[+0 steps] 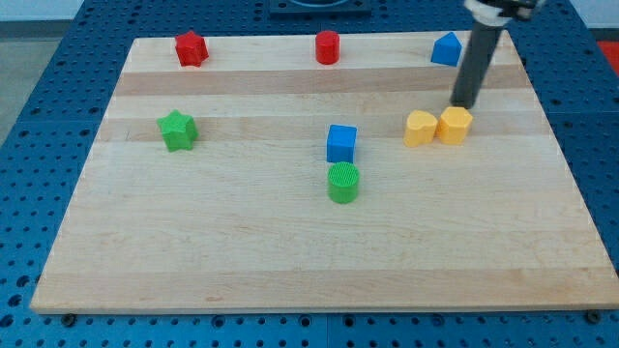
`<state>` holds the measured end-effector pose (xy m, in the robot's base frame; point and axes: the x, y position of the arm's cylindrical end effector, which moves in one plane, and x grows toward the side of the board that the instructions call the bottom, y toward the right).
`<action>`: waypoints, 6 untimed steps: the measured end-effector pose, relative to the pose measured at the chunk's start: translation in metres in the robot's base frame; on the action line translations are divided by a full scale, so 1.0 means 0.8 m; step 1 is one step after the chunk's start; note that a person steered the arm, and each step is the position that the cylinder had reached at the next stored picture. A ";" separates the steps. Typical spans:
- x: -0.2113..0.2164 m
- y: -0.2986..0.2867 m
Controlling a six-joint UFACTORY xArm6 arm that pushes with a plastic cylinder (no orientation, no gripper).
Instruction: Push yellow heart parallel to the blue cube
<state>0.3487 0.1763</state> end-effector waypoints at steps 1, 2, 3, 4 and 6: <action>0.000 -0.040; 0.000 -0.067; 0.007 -0.073; 0.013 -0.073; 0.043 -0.073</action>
<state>0.3830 0.1177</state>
